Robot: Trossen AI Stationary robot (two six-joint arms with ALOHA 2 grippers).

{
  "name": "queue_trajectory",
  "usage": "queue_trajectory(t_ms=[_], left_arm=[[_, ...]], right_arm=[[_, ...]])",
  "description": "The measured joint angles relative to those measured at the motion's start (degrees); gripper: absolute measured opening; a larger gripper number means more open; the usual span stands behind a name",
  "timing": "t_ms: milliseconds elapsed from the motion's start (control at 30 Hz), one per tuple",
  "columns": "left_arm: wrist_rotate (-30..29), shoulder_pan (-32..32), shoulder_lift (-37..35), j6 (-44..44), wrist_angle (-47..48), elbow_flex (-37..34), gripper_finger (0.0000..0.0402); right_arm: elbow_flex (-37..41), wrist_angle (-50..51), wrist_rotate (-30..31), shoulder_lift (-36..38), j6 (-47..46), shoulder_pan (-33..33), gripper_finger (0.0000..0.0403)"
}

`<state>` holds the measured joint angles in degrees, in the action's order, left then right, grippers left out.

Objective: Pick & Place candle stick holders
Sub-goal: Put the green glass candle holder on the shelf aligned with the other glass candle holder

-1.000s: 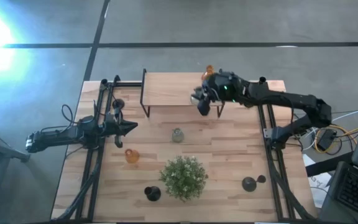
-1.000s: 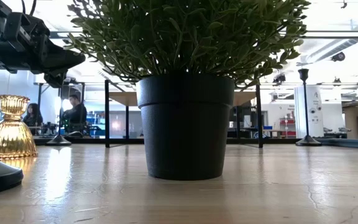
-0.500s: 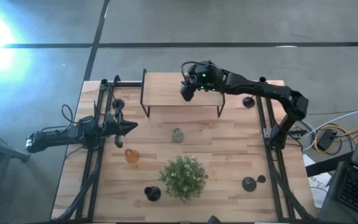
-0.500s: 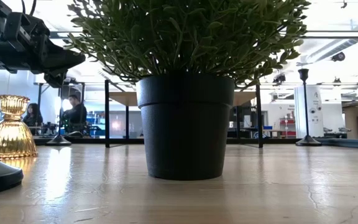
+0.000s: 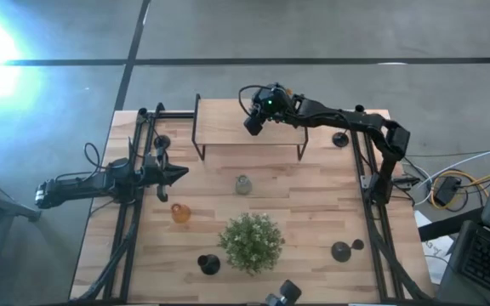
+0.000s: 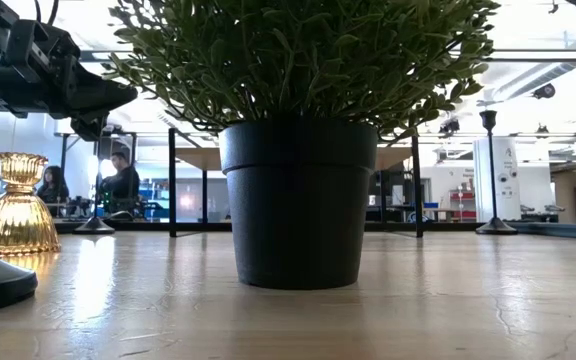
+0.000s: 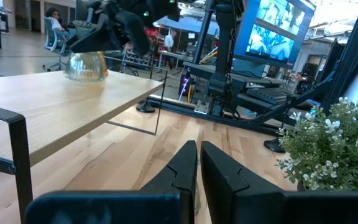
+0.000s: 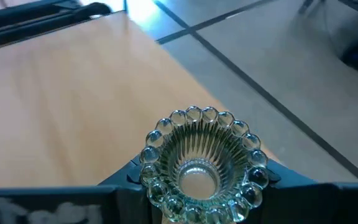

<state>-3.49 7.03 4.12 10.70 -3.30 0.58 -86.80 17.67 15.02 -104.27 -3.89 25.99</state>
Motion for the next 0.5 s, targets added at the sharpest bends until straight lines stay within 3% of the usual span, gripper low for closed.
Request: queue_trajectory(t_ms=[500], left_arm=[[0.0,-0.01,0.0,0.01,-0.02,0.02,0.0025]], right_arm=[[0.02,-0.74,-3.56,-0.17,1.54,4.87,0.0121]])
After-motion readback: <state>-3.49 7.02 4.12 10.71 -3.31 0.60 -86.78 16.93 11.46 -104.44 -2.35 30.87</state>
